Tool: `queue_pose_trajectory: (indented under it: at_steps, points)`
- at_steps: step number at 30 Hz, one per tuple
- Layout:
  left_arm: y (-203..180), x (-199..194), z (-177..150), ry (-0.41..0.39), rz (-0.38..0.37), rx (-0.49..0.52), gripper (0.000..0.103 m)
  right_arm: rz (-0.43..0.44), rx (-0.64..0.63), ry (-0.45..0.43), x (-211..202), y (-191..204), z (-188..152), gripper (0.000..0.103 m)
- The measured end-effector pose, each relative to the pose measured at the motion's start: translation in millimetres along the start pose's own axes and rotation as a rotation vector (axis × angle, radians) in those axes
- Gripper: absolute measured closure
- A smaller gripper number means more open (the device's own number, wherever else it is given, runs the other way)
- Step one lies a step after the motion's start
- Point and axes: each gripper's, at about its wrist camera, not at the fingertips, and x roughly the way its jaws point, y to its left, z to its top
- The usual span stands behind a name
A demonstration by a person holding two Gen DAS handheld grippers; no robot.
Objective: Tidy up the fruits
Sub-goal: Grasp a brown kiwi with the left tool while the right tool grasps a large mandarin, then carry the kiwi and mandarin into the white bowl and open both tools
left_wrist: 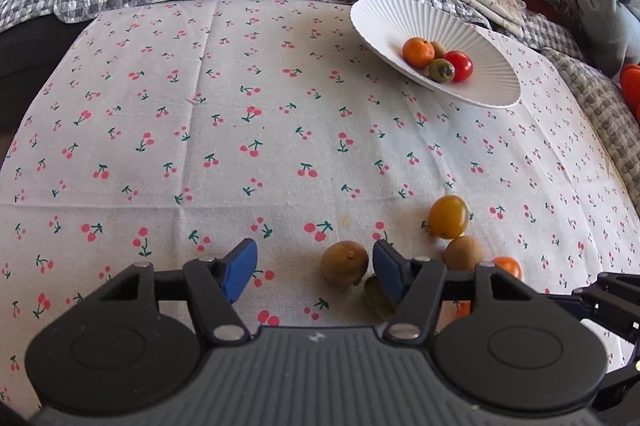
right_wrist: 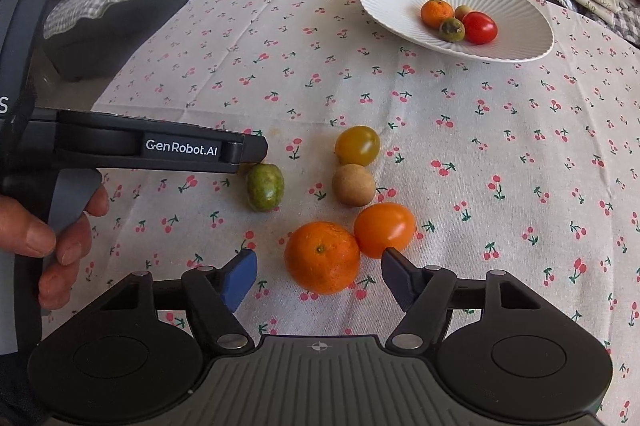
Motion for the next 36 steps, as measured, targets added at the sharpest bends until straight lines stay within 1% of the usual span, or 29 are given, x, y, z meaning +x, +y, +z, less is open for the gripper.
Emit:
queue_pose_trajectory:
  at_steps: [1, 4, 5, 6, 7, 8, 9, 10, 11, 18, 22, 28, 36]
  points:
    - [-1, 2, -1, 0.006, 0.0, 0.001, 0.046, -0.001, 0.001, 0.0, 1, 0, 0, 0.037]
    - [-3, 5, -3, 0.017, -0.013, 0.006, 0.049, -0.007, -0.002, 0.006, 6, -1, 1, 0.045]
    - [-4, 4, -3, 0.014, -0.012, 0.014, 0.051, -0.009, -0.005, 0.009, 7, -1, 1, 0.05]
    - [-5, 4, -3, 0.012, -0.015, 0.021, 0.056, -0.008, -0.008, 0.012, 8, -1, 1, 0.056]
    - [-6, 4, -3, 0.01, -0.022, 0.024, 0.058, -0.008, -0.008, 0.013, 9, -2, 1, 0.06]
    - [-6, 4, -3, 0.01, -0.026, 0.024, 0.065, -0.005, -0.01, 0.013, 10, -2, 1, 0.063]
    - [-6, 5, -3, 0.012, -0.032, 0.027, 0.073, -0.005, -0.013, 0.01, 10, -1, 1, 0.063]
    - [-6, 5, -3, 0.013, -0.04, 0.032, 0.078, -0.004, -0.016, 0.009, 10, -1, 1, 0.063]
    - [-7, 5, -3, 0.014, -0.04, 0.034, 0.079, -0.001, -0.015, 0.009, 10, -1, 1, 0.063]
    - [-8, 1, -1, -0.008, -0.008, 0.064, 0.079, 0.005, -0.013, 0.013, 7, -3, 1, 0.063]
    - [-7, -3, 2, -0.034, 0.007, 0.064, 0.079, 0.016, -0.003, -0.003, 0, -3, 4, 0.063]
    - [-13, -9, 4, -0.068, 0.029, 0.094, 0.079, 0.019, -0.004, -0.027, -6, -4, 7, 0.063]
    - [-19, -14, 5, -0.095, 0.048, 0.118, 0.08, 0.022, 0.004, -0.05, -11, -8, 13, 0.063]
